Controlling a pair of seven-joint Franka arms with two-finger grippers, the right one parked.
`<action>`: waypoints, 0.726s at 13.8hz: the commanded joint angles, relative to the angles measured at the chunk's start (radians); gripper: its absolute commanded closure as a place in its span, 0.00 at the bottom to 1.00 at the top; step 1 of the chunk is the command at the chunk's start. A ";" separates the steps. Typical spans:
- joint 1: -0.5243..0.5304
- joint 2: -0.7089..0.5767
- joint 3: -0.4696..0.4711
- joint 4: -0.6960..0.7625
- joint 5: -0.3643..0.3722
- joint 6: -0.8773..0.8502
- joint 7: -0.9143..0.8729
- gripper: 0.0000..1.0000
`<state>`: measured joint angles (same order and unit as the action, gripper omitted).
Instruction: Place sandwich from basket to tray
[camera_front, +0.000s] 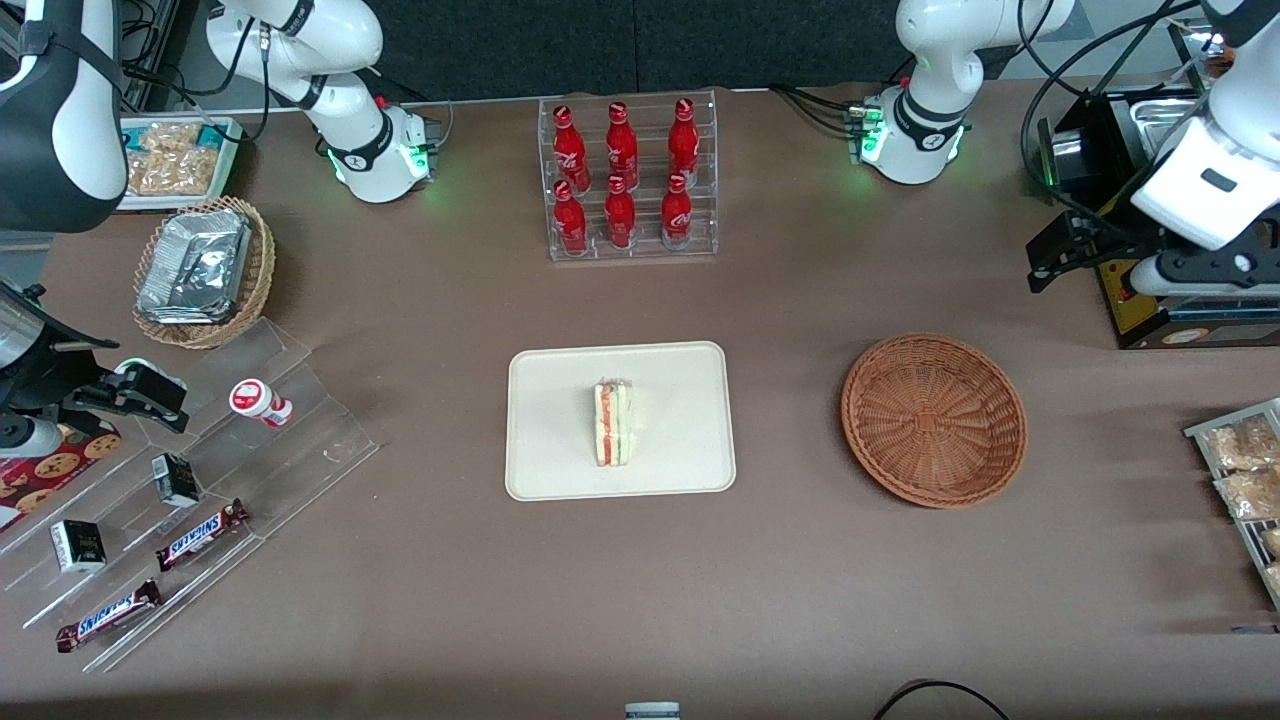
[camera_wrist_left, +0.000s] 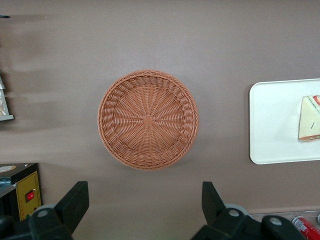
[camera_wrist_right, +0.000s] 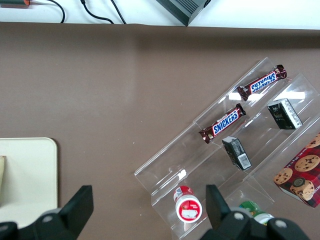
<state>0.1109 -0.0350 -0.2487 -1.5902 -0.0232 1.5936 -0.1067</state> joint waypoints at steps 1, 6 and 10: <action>-0.055 0.029 0.050 0.067 0.003 -0.027 0.012 0.00; -0.135 0.038 0.114 0.081 0.078 -0.031 0.061 0.00; -0.126 0.040 0.112 0.073 0.066 -0.031 0.059 0.00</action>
<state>-0.0050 -0.0121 -0.1454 -1.5455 0.0285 1.5922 -0.0640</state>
